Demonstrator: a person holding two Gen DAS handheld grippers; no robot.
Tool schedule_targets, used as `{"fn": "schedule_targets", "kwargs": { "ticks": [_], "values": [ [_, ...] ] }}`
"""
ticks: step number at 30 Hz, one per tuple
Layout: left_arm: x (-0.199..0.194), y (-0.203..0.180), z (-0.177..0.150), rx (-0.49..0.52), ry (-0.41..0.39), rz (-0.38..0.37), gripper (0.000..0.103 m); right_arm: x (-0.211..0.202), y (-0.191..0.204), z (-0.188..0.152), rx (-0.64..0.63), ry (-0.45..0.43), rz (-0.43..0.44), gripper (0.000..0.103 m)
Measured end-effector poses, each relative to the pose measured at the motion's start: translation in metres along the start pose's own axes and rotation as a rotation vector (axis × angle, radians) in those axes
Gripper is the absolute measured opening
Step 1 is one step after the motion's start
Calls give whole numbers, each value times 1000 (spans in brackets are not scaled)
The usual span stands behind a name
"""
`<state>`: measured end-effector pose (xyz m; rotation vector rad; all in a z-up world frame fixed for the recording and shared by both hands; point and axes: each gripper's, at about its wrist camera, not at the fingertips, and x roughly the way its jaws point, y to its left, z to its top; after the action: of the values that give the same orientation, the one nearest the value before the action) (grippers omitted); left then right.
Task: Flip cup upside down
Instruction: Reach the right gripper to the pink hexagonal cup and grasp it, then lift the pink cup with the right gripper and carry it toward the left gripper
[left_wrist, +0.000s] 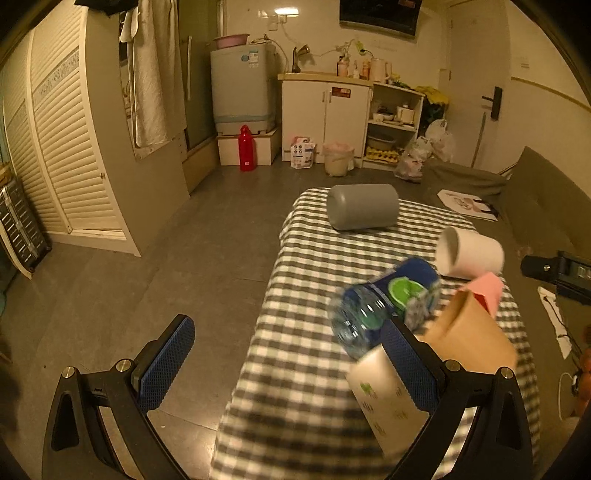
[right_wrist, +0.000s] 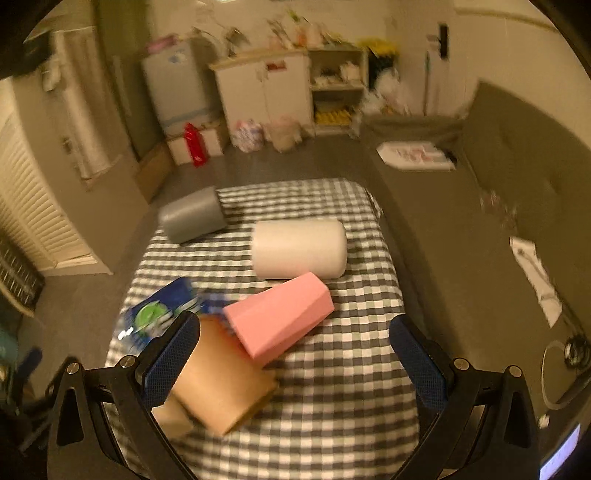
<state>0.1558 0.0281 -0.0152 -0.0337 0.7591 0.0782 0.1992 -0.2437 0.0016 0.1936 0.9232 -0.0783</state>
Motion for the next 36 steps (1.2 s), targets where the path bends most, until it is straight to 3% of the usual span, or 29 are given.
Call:
{"fn": "schedule_targets", "kwargs": {
  "ticks": [9, 18, 21, 26, 36],
  "values": [
    [37, 7, 5, -5, 20, -2, 103, 80, -7, 15, 174, 246, -17, 102],
    [47, 13, 1, 1, 39, -22, 103, 112, 7, 9, 243, 356, -5, 101],
    [46, 17, 0, -6, 37, -20, 103, 122, 8, 3, 283, 403, 41, 99],
    [42, 23, -1, -11, 27, -9, 103, 115, 10, 7, 281, 397, 96, 74],
    [-1, 16, -2, -1, -30, 20, 103, 48, 2, 20, 235, 277, 140, 62]
  ]
}}
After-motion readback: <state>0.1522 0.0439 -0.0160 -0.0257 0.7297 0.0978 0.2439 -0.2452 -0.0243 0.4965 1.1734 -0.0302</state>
